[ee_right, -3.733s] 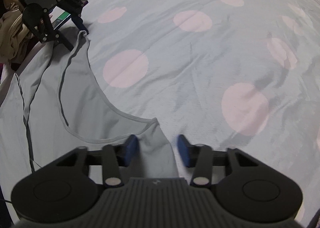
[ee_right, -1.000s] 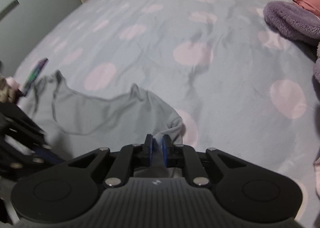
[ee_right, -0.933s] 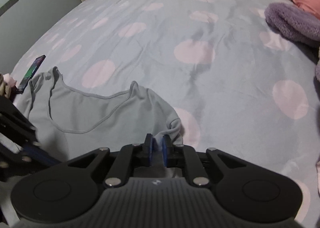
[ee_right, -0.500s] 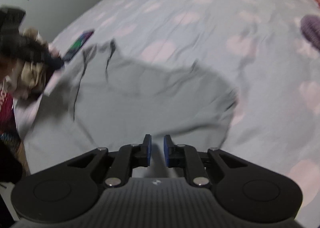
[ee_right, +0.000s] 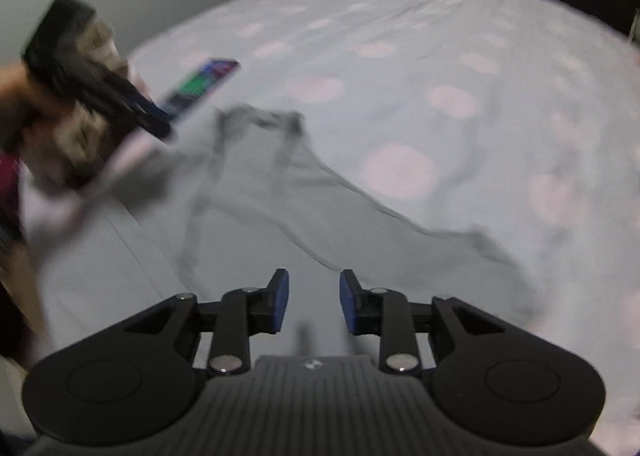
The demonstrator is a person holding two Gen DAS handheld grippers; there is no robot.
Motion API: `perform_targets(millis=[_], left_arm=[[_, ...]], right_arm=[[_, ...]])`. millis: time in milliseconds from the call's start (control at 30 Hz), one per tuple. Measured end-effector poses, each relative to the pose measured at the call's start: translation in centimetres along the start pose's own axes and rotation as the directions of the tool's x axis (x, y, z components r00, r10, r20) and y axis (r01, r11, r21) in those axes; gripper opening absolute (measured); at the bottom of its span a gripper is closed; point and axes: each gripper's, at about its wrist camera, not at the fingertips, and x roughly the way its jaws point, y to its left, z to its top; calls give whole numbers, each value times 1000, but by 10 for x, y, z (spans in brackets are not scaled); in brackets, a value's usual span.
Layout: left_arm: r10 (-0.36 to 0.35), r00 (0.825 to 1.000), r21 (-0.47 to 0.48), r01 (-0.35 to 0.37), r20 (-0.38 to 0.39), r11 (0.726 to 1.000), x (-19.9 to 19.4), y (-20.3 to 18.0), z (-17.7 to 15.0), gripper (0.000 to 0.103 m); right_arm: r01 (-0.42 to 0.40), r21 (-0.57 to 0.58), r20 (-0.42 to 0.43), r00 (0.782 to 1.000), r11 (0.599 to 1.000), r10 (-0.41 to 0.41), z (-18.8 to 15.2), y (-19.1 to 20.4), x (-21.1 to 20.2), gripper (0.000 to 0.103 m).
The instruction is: Fold clothes
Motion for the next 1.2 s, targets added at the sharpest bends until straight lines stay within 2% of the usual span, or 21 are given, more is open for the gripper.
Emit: perform_targets(millis=[67, 133, 267, 333, 533, 667, 700, 733, 833, 900, 1067, 1200], left_arm=[[-8, 1000, 9, 8, 9, 1000, 0, 2, 8, 36], [-10, 999, 33, 11, -32, 999, 7, 5, 21, 36], [28, 997, 48, -24, -76, 999, 25, 14, 43, 36], [13, 995, 39, -9, -101, 999, 35, 19, 51, 36], [-22, 991, 15, 24, -132, 1000, 55, 21, 63, 36], [-19, 990, 3, 20, -140, 1000, 60, 22, 65, 36], [-15, 989, 2, 16, -146, 1000, 62, 21, 65, 36], [-18, 989, -1, 18, -146, 1000, 62, 22, 65, 33], [-30, 989, -13, 28, -143, 1000, 62, 25, 63, 24], [-38, 989, -20, 35, -142, 999, 62, 27, 63, 23], [-57, 989, -39, 53, -137, 998, 61, 32, 60, 23], [-63, 996, -4, 63, -66, 998, 43, 24, 62, 23]], right_arm=[[-58, 30, 10, 998, 998, 58, 16, 13, 19, 31], [-86, 27, 1, 996, 996, 86, 28, 31, 41, 31], [-102, -56, -8, 995, 993, 102, 50, 65, 74, 31], [-107, -60, -7, 994, 992, 107, 57, 72, 82, 32], [-157, -12, 21, 987, 988, 157, 74, 68, 103, 34], [-221, 59, -19, 975, 974, 222, 81, 63, 121, 42], [-236, 77, -30, 971, 969, 239, 83, 62, 125, 34], [-251, 95, -39, 966, 963, 256, 85, 61, 130, 3], [-242, 68, -64, 967, 968, 246, 84, 65, 121, 4], [-246, 76, -64, 966, 966, 251, 84, 64, 109, 3], [-222, 187, -55, 970, 957, 235, 71, 42, 89, 4], [-188, 269, -67, 975, 945, 213, 56, 29, 108, 4]])
